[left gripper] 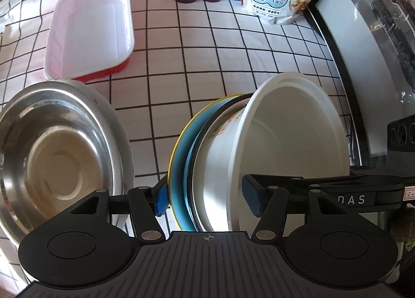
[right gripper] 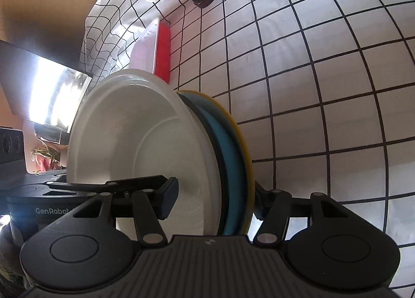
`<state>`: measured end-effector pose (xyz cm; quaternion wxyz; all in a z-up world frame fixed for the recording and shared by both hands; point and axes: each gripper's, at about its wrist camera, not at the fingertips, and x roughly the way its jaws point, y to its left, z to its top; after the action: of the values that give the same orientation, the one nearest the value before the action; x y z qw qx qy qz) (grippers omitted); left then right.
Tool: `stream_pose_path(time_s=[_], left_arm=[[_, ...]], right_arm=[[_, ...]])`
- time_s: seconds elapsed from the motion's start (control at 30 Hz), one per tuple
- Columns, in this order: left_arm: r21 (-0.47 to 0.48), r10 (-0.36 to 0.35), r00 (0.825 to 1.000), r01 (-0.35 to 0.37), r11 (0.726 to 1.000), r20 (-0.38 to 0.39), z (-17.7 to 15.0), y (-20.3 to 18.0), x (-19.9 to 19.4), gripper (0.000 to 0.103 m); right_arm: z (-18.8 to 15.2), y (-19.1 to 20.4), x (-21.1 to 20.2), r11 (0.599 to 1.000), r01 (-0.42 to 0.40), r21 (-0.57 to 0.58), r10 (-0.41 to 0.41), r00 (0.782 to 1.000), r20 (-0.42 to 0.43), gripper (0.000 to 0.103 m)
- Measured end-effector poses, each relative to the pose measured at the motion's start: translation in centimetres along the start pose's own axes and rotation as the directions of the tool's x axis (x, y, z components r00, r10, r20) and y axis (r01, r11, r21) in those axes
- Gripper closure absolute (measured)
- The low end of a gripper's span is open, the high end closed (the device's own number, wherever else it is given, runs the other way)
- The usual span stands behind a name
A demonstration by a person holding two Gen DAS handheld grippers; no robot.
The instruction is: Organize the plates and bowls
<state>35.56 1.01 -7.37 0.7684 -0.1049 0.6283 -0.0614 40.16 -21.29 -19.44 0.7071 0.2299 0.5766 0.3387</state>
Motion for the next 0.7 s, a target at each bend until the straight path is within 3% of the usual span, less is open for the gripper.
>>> stream_pose_path(time_s=[0.13,0.7], left_arm=[[0.001,0.023,1.0,-0.023,1.0,-0.003,-0.16,-0.03,0.28,0.041],[-0.025,-0.022,0.999,0.021,0.999,-0.028,-0.06,0.51,0.16,0.041]], right_arm=[[0.04,0.54,0.07,0.999,0.038,-0.024,-0.038,0.999,-0.003,0.051],[0.03,0.86,0.3,0.997,0.079,0.015,-0.078,0.996,-0.033,0.049]])
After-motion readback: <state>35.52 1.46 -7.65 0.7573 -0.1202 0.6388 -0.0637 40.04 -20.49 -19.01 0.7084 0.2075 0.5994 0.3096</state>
